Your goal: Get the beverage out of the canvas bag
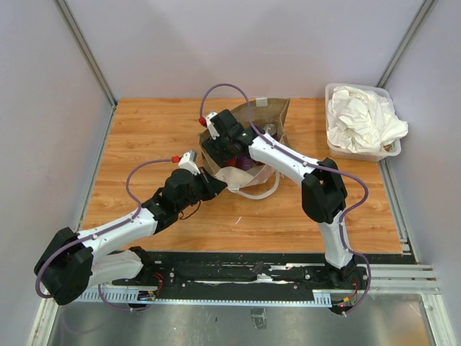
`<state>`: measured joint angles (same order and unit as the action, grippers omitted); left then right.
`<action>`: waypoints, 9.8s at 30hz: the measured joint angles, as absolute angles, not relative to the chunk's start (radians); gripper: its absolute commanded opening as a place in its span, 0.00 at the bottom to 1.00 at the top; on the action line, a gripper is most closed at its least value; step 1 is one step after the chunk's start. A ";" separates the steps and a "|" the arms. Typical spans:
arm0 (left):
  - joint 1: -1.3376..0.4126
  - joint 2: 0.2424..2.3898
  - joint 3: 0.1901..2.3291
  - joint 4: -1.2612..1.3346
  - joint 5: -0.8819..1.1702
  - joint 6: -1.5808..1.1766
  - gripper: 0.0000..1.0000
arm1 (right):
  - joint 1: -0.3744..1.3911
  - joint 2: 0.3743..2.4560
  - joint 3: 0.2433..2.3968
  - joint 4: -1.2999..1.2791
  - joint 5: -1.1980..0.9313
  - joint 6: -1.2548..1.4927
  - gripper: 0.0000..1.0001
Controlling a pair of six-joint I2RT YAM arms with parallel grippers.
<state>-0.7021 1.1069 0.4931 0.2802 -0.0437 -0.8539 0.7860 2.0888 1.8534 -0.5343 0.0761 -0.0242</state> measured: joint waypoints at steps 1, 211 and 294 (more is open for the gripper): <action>-0.702 1.107 0.495 0.277 -0.044 -0.854 0.03 | 0.786 2.089 1.851 -0.532 0.076 -0.023 0.75; -0.705 1.225 0.509 0.318 -0.028 -0.831 0.09 | 0.680 2.072 1.811 -0.601 0.156 0.056 0.81; -0.705 1.242 0.509 0.317 -0.028 -0.831 0.08 | 0.070 1.137 0.966 -0.584 0.314 0.202 0.01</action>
<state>-0.7048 1.2419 0.5095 0.3172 -0.0284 -0.8307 0.0696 1.1370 0.9661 -0.5838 0.3141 0.2024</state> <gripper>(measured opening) 0.082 0.668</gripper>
